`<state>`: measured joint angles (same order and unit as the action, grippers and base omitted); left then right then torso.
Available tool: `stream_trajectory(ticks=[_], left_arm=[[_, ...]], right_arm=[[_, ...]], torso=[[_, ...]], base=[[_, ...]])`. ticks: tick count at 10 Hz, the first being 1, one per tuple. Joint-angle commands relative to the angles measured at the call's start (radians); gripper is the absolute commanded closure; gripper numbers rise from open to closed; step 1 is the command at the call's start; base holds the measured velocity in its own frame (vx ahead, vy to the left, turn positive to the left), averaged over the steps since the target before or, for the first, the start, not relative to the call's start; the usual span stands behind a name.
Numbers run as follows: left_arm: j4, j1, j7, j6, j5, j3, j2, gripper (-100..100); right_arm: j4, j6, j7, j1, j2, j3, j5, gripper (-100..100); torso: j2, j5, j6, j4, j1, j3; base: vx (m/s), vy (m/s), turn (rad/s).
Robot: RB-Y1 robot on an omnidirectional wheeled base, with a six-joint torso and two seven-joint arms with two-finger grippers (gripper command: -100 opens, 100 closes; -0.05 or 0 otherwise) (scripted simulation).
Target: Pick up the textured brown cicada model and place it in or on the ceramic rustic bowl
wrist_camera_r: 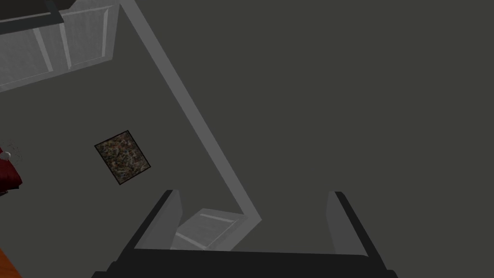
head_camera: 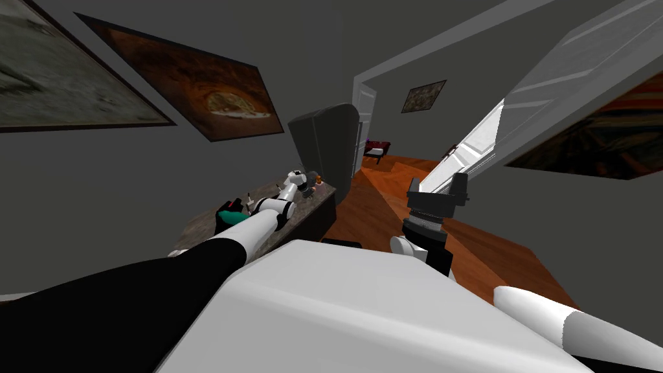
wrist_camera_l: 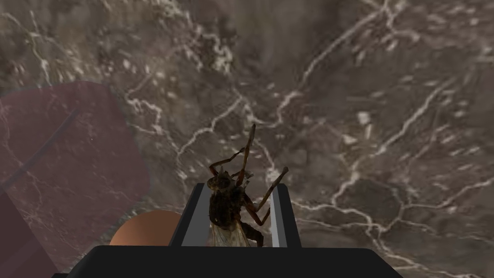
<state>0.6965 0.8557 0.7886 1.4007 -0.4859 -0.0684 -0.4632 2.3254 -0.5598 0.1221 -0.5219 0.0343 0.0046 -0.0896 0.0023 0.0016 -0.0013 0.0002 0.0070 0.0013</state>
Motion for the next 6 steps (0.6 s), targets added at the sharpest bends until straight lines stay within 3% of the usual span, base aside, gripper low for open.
stream_trajectory(ticks=[1,6], left_arm=[[0.007,0.013,-0.050,-0.002,0.006,0.023,0.016,100],[0.017,0.037,-0.174,-0.003,0.017,0.064,0.045,100]], right_arm=[[0.000,0.000,0.000,0.000,0.000,0.000,0.000,0],[0.000,0.000,0.000,0.000,0.000,0.000,0.000,0]], torso=[[0.000,0.000,0.000,0.000,0.000,0.000],[0.001,0.000,0.001,0.000,0.002,0.001]], base=[[-0.076,0.146,-0.164],[-0.080,0.116,-0.112]])
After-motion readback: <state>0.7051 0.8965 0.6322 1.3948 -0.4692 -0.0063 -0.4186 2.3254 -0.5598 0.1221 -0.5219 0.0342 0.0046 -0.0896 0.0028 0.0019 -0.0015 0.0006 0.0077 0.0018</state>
